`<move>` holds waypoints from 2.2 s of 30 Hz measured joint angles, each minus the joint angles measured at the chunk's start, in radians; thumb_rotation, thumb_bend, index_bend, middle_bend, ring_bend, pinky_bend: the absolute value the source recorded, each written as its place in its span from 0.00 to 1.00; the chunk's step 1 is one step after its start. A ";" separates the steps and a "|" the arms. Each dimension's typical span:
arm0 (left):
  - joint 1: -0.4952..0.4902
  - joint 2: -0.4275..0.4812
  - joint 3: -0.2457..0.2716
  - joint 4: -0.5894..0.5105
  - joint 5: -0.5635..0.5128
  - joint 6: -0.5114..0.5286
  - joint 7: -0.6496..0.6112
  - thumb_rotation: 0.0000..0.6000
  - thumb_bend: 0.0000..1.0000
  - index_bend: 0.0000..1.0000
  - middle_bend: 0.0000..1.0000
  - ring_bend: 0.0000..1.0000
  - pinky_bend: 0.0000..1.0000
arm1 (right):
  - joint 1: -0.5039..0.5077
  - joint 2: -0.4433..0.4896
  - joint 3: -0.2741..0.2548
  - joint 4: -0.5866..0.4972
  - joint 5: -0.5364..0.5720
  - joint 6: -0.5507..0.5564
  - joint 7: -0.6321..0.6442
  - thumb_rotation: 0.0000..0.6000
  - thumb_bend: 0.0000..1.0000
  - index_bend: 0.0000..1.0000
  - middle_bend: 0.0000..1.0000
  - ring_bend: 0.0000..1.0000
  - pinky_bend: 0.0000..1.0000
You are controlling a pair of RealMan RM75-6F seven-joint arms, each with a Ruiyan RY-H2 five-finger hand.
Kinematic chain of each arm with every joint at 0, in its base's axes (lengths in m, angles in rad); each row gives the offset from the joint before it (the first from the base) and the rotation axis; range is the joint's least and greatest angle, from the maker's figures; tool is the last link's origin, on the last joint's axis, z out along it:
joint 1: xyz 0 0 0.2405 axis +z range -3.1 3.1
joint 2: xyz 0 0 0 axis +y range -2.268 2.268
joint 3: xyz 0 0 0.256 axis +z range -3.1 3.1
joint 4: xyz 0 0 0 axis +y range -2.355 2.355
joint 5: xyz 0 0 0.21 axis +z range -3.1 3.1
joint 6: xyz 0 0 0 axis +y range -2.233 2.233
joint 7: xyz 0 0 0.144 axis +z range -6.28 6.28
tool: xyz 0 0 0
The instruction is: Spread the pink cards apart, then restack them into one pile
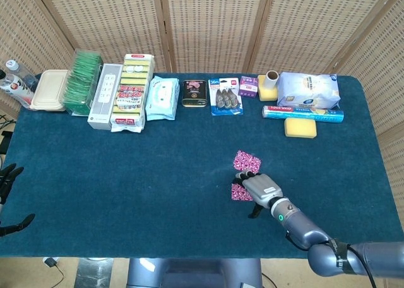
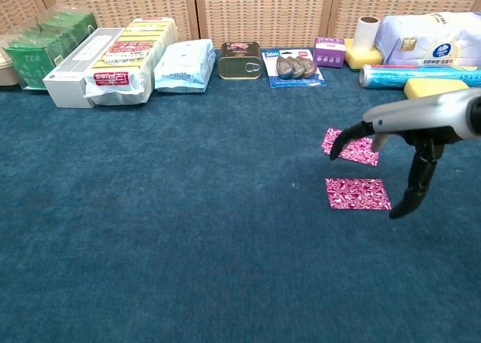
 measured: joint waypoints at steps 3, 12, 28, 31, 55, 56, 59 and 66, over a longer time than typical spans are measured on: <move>0.000 0.000 0.000 0.000 0.001 -0.001 -0.001 1.00 0.21 0.00 0.00 0.00 0.06 | 0.008 -0.003 0.016 0.044 0.030 -0.020 0.023 0.97 0.00 0.15 0.12 0.00 0.16; -0.001 0.001 -0.001 0.001 -0.002 -0.002 -0.002 1.00 0.21 0.00 0.00 0.00 0.06 | 0.058 -0.045 0.037 0.234 0.170 -0.166 0.092 0.96 0.00 0.15 0.12 0.00 0.16; -0.003 0.003 0.001 0.002 -0.001 -0.006 -0.007 1.00 0.21 0.00 0.00 0.00 0.06 | 0.143 -0.121 0.001 0.339 0.262 -0.256 0.140 0.96 0.00 0.15 0.12 0.00 0.18; -0.003 0.003 0.001 0.002 -0.001 -0.006 -0.007 1.00 0.21 0.00 0.00 0.00 0.06 | 0.159 -0.131 -0.003 0.330 0.269 -0.251 0.139 0.96 0.00 0.15 0.12 0.00 0.18; 0.003 0.010 0.003 0.013 0.014 0.007 -0.037 1.00 0.21 0.00 0.00 0.00 0.06 | 0.303 -0.220 0.010 0.196 0.362 -0.106 0.072 0.96 0.00 0.15 0.12 0.00 0.18; 0.003 0.010 0.003 0.013 0.014 0.007 -0.039 1.00 0.21 0.00 0.00 0.00 0.06 | 0.304 -0.218 0.012 0.190 0.361 -0.100 0.071 0.96 0.00 0.15 0.12 0.00 0.18; 0.002 0.011 0.005 0.014 0.020 0.005 -0.039 1.00 0.21 0.00 0.00 0.00 0.06 | 0.309 -0.209 0.016 0.169 0.359 -0.078 0.065 0.96 0.00 0.15 0.12 0.00 0.18; 0.003 0.010 0.004 0.015 0.018 0.008 -0.040 1.00 0.21 0.00 0.00 0.00 0.06 | 0.297 -0.185 0.022 0.130 0.327 -0.041 0.063 0.95 0.00 0.15 0.09 0.00 0.18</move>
